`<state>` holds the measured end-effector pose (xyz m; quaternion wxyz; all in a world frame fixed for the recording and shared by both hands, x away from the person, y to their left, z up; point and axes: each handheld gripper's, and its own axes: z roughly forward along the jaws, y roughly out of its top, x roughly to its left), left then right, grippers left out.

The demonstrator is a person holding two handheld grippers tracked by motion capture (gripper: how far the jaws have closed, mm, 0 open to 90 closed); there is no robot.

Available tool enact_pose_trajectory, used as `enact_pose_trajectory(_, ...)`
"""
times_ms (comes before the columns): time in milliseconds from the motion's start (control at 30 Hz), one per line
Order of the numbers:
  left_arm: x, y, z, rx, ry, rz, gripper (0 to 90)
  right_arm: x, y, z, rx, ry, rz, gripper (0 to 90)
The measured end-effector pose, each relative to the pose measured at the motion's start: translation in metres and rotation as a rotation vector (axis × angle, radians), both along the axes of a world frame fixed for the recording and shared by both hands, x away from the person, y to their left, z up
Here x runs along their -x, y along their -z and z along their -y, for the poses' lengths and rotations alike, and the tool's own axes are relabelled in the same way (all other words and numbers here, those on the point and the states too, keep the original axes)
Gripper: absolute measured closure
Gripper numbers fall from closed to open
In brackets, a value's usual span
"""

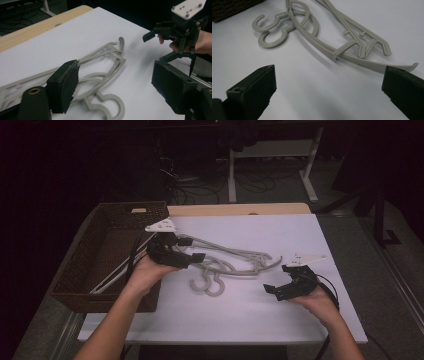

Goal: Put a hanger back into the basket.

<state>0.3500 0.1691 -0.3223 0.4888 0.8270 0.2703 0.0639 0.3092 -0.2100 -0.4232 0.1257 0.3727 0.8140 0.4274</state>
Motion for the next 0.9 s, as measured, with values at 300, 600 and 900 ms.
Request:
enact_pose_trajectory(300,-0.005,0.044,0.022,-0.079,-0.024,-0.062,58.8,0.0,0.0,0.0,0.0,-0.005,-0.002,0.0)
enact_pose_trajectory(600,-0.007,0.091,0.019,-0.222,-0.093,-0.1,89.9,0.0,0.001,-0.001,0.011,-0.011,-0.004,0.0)
enact_pose_trajectory(900,-0.011,0.115,0.019,-0.346,-0.107,-0.144,90.0,0.0,0.002,0.0,0.013,-0.014,-0.004,0.0)
